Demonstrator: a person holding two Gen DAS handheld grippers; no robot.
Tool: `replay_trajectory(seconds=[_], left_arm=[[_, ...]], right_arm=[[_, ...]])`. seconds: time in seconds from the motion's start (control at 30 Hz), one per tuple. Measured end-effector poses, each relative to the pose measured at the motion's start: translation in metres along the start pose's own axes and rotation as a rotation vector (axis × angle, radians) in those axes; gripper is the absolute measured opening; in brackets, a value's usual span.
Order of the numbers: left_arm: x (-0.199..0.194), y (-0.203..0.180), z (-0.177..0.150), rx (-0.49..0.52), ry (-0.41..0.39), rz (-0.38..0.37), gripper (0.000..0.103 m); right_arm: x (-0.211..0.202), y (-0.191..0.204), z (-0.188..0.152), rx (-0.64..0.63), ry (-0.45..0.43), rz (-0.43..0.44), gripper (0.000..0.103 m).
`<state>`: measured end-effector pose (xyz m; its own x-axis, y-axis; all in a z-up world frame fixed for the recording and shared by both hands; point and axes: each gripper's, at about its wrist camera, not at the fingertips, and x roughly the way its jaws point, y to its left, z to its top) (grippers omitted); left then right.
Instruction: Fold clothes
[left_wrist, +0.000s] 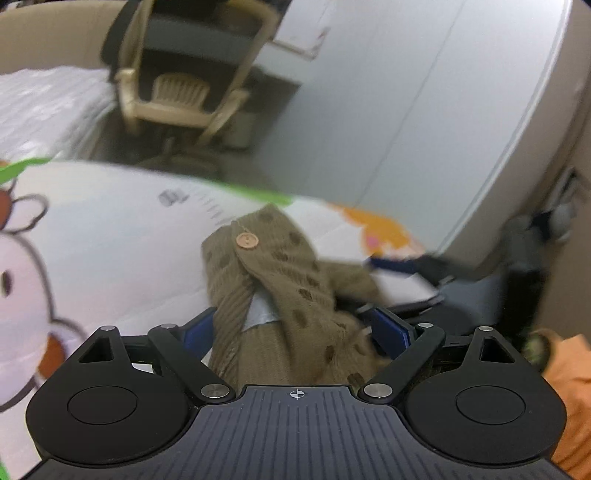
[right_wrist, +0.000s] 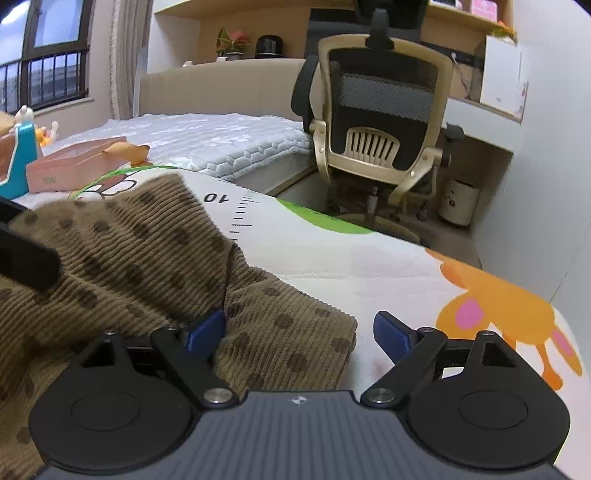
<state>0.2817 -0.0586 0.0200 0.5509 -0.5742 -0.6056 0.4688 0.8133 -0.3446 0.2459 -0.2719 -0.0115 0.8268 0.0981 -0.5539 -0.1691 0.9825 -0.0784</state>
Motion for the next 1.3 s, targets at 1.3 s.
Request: replay_trajectory(seconds=[1.3], left_arm=[[-0.073, 0.105, -0.032, -0.368, -0.090, -0.066, 0.097]], right_arm=[[-0.094, 0.171, -0.052, -0.529, -0.070, 0.227, 0.096]])
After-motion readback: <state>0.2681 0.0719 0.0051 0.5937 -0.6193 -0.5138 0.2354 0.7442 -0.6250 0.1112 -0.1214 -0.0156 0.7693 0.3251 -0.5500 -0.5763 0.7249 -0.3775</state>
